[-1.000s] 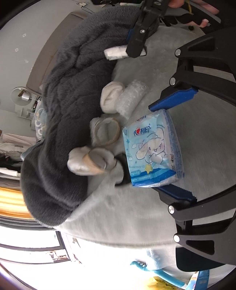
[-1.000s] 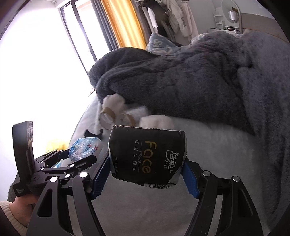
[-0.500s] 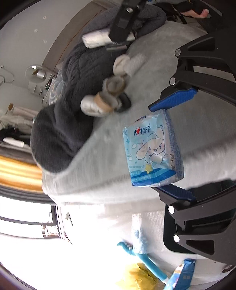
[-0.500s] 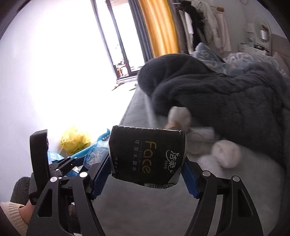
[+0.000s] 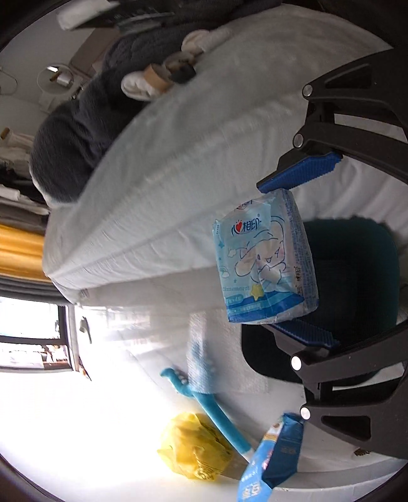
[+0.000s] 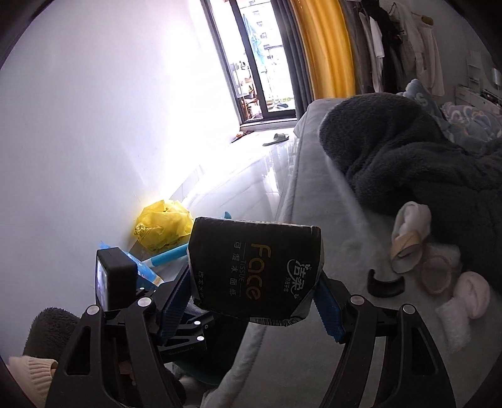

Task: Collect trash
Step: 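Carry both packs to the black bin and open the left tool over it, then open the right tool over the bin to drop the Face pack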

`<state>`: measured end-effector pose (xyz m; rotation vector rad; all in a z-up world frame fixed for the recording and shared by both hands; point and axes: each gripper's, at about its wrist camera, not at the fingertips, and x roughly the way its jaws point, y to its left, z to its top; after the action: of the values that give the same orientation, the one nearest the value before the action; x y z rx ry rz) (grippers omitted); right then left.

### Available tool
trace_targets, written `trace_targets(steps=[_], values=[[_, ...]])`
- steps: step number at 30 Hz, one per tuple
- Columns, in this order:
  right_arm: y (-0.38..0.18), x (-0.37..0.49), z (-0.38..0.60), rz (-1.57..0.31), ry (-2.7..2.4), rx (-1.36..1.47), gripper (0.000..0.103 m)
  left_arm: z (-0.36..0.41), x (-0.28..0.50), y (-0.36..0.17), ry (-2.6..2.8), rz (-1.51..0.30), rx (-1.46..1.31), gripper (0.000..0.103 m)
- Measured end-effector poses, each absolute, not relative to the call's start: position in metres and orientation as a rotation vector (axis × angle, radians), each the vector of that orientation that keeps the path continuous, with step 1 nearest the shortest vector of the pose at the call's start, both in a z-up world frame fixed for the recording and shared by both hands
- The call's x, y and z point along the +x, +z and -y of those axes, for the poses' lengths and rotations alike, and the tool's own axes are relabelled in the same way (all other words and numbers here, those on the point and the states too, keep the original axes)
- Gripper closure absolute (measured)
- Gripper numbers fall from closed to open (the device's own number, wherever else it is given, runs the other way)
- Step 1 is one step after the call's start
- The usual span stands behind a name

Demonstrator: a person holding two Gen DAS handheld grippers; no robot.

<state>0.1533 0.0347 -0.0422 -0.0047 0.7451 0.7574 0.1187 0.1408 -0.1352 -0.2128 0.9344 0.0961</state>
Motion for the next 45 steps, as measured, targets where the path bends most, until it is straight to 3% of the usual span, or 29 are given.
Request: trace_targets(steps=[17,24,40,45], values=[[-0.077,0.152,-0.110,-0.874,0.838,-0.072,0.030,-0.212,0.094,-0.211,0.154,-1.199,-0.307,0.024],[-0.098,0.150,-0.134,-0.955,0.837,-0.121,0.030,-0.233,0.077,-0.221,0.170,-1.270,-0.361,0.012],[-0.172,0.167,-0.187,-1.144,0.816,-0.196,0.030,-0.269,0.047,-0.160,0.175,-1.035,-0.373,0.011],[-0.197,0.167,-0.195,-1.189,0.803,-0.241,0.030,-0.268,0.044,-0.136,0.135,-0.968,-0.357,0.016]])
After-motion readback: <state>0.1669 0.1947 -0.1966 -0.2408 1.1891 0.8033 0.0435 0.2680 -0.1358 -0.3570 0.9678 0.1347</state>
